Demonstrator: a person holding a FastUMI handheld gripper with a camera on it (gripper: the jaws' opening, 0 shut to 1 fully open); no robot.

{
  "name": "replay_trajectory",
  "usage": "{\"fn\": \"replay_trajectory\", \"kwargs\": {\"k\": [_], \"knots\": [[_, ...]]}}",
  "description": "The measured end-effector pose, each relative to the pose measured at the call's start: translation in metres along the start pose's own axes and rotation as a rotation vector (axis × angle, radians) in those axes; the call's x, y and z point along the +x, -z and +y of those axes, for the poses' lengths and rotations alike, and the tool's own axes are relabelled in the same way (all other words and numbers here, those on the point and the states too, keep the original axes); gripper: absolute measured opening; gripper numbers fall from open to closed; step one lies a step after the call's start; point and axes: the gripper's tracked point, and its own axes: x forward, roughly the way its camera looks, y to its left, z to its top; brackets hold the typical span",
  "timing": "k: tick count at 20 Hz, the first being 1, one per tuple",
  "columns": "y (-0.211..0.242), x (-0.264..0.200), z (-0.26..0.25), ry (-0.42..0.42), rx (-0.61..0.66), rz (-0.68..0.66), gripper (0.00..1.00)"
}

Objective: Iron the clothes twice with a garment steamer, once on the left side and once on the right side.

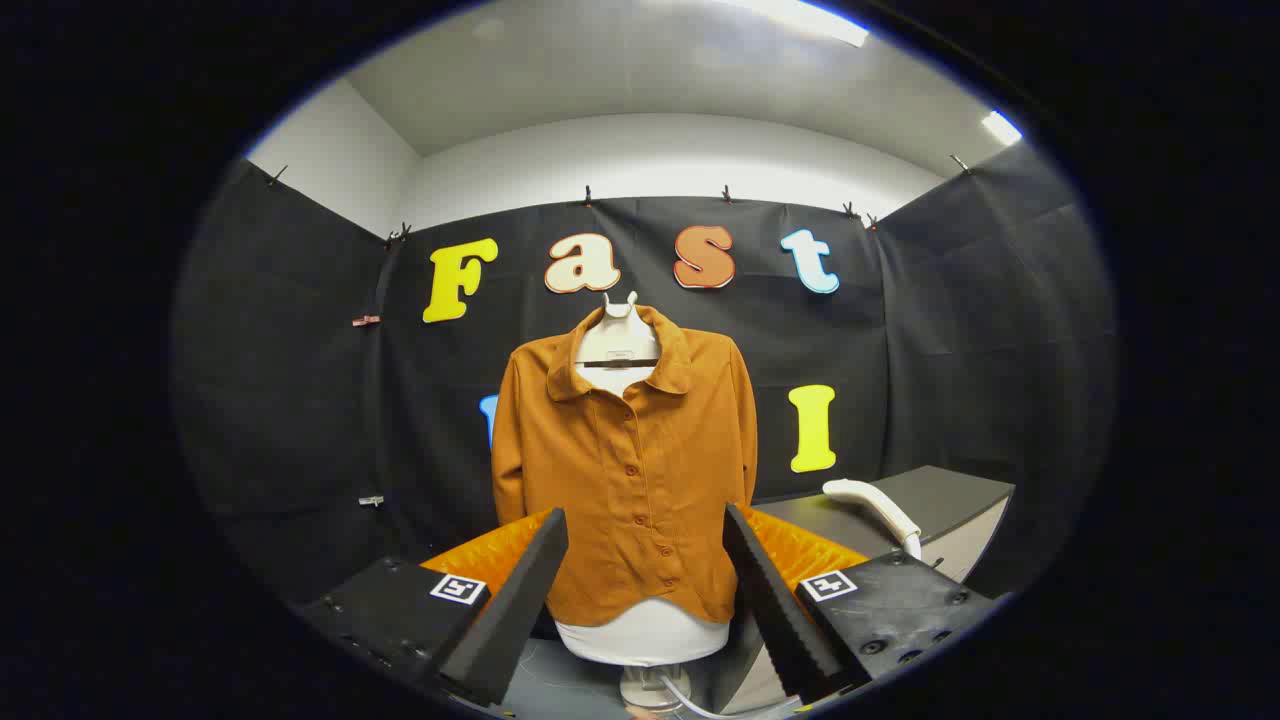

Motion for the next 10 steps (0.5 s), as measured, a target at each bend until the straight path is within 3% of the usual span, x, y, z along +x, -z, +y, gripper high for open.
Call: {"fn": "replay_trajectory", "kwargs": {"k": [10], "knots": [[-0.0036,0.0018,0.0033,-0.009,-0.010,-0.011,0.97]]}}
